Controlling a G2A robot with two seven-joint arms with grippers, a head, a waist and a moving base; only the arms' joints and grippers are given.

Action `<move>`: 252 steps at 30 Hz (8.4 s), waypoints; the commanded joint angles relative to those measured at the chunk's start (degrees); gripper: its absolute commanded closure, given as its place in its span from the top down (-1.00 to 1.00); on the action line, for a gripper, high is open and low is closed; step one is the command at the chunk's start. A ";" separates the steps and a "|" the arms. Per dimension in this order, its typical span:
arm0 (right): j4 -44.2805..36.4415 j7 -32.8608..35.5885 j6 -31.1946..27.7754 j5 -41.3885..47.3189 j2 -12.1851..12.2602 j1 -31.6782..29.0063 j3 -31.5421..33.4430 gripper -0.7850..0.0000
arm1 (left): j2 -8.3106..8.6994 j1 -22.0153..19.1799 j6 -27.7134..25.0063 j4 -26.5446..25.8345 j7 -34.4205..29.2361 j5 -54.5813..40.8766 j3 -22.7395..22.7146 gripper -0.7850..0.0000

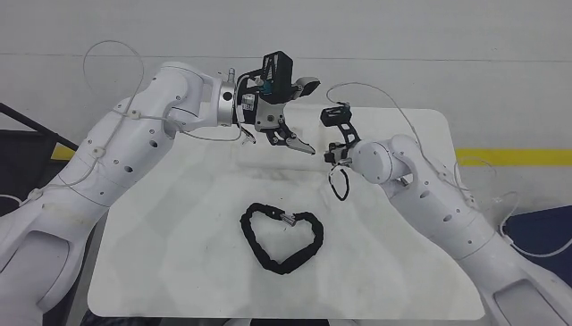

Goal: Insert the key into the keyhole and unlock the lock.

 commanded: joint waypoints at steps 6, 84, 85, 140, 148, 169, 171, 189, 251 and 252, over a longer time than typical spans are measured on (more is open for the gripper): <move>-2.82 -0.47 -2.15 4.97 1.59 -4.30 7.52 -1.00 | 0.00 0.00 0.00 0.00 0.00 0.00 0.00 1.00; -21.38 7.29 -37.72 49.88 8.81 -28.19 47.08 -1.00 | 0.35 11.50 0.31 0.75 -2.93 6.56 -0.42 1.00; -21.38 7.29 -37.72 49.88 8.81 -28.19 47.08 -1.00 | 0.19 11.83 0.00 0.31 -3.41 7.08 0.01 1.00; -21.38 7.29 -37.72 49.88 8.81 -28.19 47.08 -1.00 | 5.31 18.90 4.92 -1.92 1.98 21.72 7.78 1.00; -21.38 7.29 -37.72 49.88 8.81 -28.19 47.08 -1.00 | 5.75 22.23 5.97 -1.32 9.02 29.91 6.53 1.00; -21.38 7.29 -37.72 49.88 8.81 -28.19 47.08 -1.00 | 2.67 24.61 9.94 4.54 19.00 40.62 6.71 0.09; -21.38 7.29 -37.72 49.88 8.81 -28.19 47.08 -1.00 | 2.40 24.65 9.93 4.94 19.08 40.94 6.59 -0.02; -21.38 7.29 -37.72 49.88 8.81 -28.19 47.08 -1.00 | 0.47 24.82 8.76 7.13 18.65 42.67 5.05 -1.00; -40.66 22.35 -17.69 45.30 12.42 -27.95 49.93 -1.00 | 2.61 31.32 8.83 -18.27 35.79 35.57 -15.81 -1.00; -40.66 22.35 -17.69 45.30 12.42 -27.95 49.93 -1.00 | 2.61 31.32 8.83 -18.27 35.79 35.57 -15.81 -1.00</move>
